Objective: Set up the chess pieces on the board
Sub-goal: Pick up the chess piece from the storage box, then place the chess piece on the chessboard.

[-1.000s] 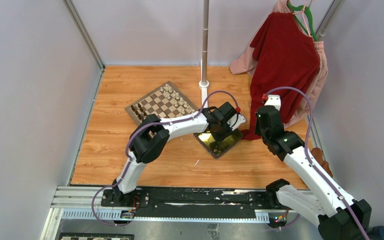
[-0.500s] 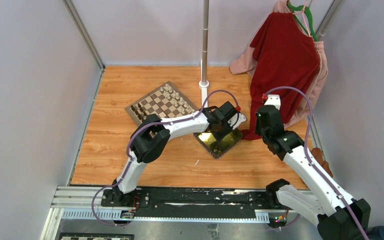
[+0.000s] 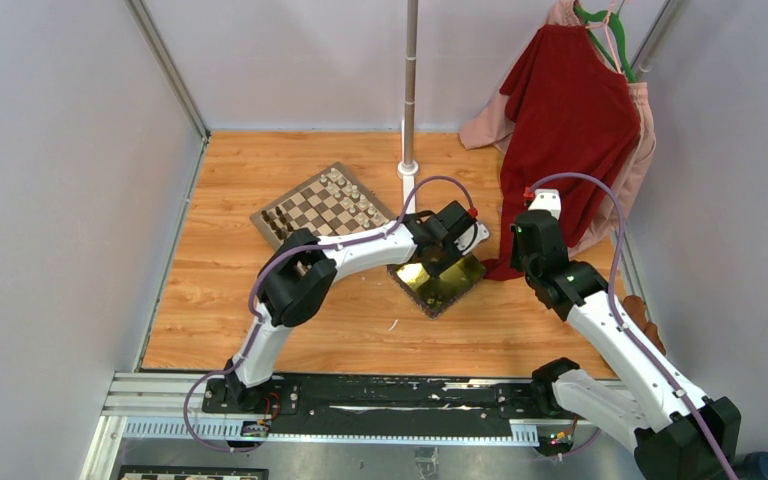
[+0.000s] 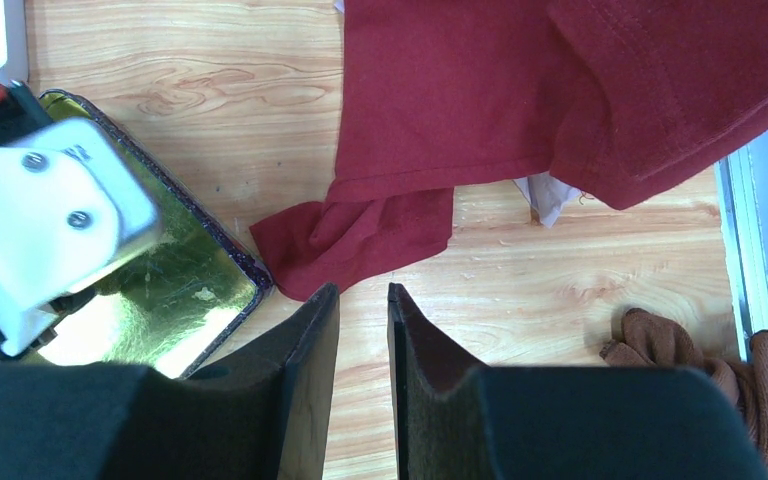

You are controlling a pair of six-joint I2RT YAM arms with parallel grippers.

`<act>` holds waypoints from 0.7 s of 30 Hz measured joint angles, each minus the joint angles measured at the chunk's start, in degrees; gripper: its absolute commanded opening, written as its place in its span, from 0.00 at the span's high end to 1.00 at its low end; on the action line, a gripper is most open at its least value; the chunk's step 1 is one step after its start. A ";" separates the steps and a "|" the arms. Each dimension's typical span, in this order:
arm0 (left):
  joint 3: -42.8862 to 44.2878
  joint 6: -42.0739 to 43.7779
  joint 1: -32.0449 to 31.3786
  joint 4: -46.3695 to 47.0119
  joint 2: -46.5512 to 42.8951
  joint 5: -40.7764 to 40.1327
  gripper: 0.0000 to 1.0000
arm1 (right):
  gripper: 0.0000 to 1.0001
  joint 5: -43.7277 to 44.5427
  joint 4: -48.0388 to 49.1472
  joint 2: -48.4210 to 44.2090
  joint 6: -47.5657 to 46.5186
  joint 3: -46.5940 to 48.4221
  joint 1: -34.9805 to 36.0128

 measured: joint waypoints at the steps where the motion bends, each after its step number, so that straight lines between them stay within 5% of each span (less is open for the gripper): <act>1: 0.00 -0.15 0.00 -0.31 -0.48 -0.92 1.00 | 0.71 -0.04 0.00 0.00 0.00 0.00 0.00; 11: 0.02 -3.67 0.90 -3.19 -6.80 -9.01 1.00 | 0.71 -0.98 0.20 0.02 0.00 0.00 0.00; 21: -7.76 -12.63 10.14 -4.92 -17.64 -14.05 1.00 | 0.72 -3.56 3.06 3.13 0.00 0.37 -0.02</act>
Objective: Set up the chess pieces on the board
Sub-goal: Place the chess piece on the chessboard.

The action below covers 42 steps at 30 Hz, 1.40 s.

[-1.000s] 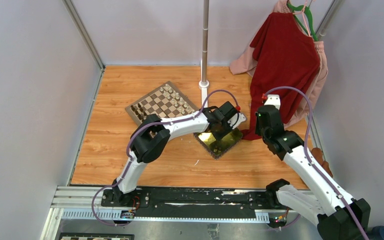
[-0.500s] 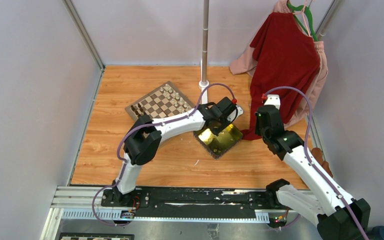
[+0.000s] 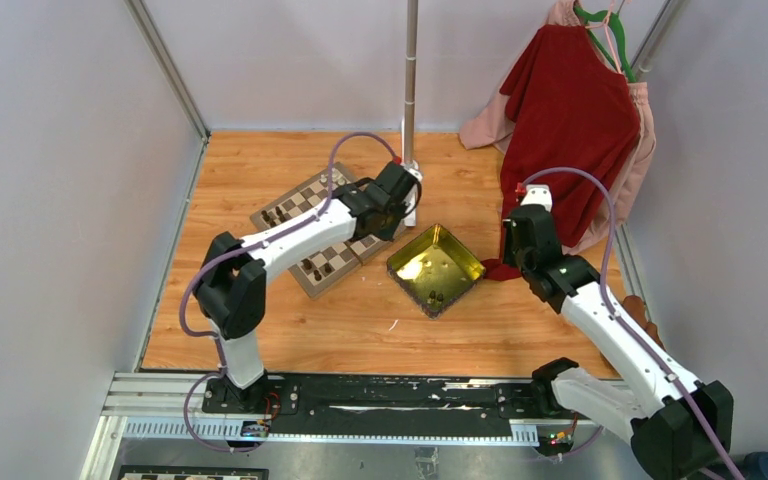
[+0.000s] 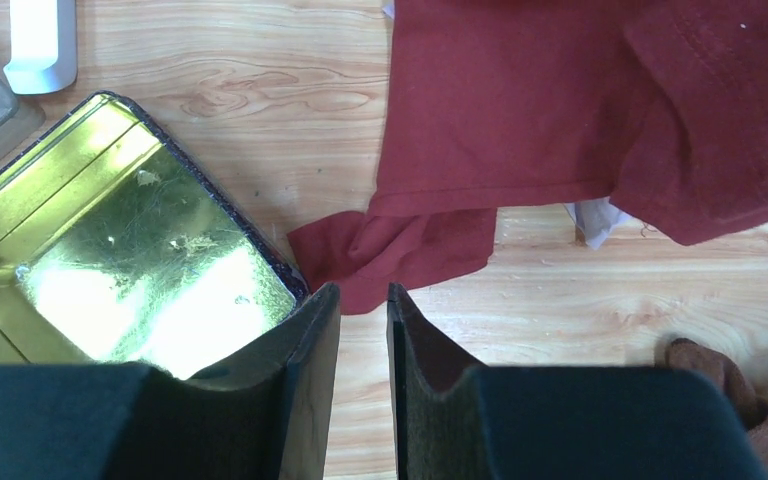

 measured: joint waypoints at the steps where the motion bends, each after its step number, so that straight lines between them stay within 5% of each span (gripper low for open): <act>1: -1.16 -0.74 0.92 -0.02 -1.03 -0.33 1.00 | 0.72 -0.37 0.20 0.42 0.00 0.13 0.00; 15: -15.06 -10.16 9.66 -0.96 -9.44 -4.72 1.00 | 0.72 -4.44 5.11 8.00 0.02 2.51 -0.07; 42: -24.85 -14.43 20.94 7.30 -14.86 -6.40 1.00 | 0.72 -6.58 6.64 13.07 -0.04 5.62 -0.07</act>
